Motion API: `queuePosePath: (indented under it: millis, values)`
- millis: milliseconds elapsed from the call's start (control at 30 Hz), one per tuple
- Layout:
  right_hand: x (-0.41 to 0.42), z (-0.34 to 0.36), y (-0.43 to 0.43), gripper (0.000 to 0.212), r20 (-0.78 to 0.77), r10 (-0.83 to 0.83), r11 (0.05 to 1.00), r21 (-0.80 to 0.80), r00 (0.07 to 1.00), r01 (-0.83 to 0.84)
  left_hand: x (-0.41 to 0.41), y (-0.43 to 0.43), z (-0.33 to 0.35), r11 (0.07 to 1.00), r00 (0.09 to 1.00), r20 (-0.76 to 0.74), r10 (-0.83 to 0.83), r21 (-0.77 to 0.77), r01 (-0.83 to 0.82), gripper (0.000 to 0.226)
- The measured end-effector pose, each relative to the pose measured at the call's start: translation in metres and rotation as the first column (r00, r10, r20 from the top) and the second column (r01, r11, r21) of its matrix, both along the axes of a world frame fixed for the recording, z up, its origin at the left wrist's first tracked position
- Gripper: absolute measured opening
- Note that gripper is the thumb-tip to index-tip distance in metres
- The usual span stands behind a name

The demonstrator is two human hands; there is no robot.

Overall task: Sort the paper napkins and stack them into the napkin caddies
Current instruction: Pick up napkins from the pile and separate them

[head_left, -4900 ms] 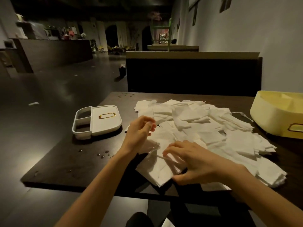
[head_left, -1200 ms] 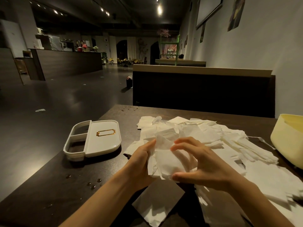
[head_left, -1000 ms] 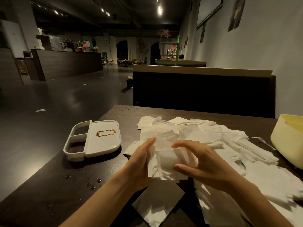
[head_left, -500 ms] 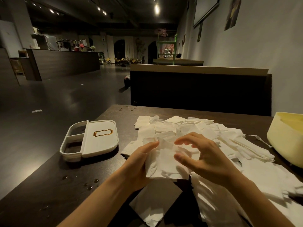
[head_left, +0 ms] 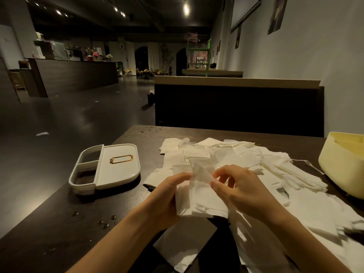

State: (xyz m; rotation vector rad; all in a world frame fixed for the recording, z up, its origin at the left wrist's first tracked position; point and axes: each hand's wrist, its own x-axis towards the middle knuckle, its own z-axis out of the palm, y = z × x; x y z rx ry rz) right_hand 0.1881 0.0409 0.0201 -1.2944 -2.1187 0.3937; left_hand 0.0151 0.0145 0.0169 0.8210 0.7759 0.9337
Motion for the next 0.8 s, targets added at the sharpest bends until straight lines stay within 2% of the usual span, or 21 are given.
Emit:
queuePosePath:
  millis: [100,200,333,433,500,633,800]
  values:
    - [-0.002,0.003,-0.001,0.008,-0.058,0.008,0.998,-0.064,0.998,-0.012,-0.001,0.003,-0.004,1.000,1.000,-0.001,0.000,0.004,0.000,0.041]
    - [-0.002,0.006,-0.002,0.009,-0.147,0.027,0.993,-0.107,0.989,-0.043,-0.002,0.004,-0.006,1.000,1.000,0.012,-0.005,0.030,0.005,0.041]
    - [0.000,0.014,-0.006,0.011,-0.410,0.059,0.953,-0.248,0.910,-0.173,-0.001,0.000,-0.003,0.999,0.999,0.046,-0.006,0.042,0.004,0.038]
    - [-0.001,0.015,-0.009,0.013,-0.500,0.066,0.913,-0.319,0.863,-0.255,0.000,0.003,-0.006,0.997,0.997,-0.059,0.056,0.047,-0.054,0.019]
    - [-0.001,0.015,-0.008,0.013,-0.554,0.029,0.905,-0.339,0.832,-0.257,0.000,0.004,-0.008,0.992,0.979,-0.164,0.118,0.053,-0.111,0.022]
    - [0.005,0.015,-0.001,0.010,-0.521,-0.084,0.945,-0.311,0.850,-0.097,0.002,0.001,-0.007,0.993,0.996,-0.007,0.093,0.070,-0.092,0.020]
    - [-0.001,0.012,-0.002,0.009,-0.527,-0.066,0.903,-0.393,0.848,-0.174,0.000,-0.001,-0.007,0.996,0.998,0.059,0.037,0.075,-0.041,0.034]
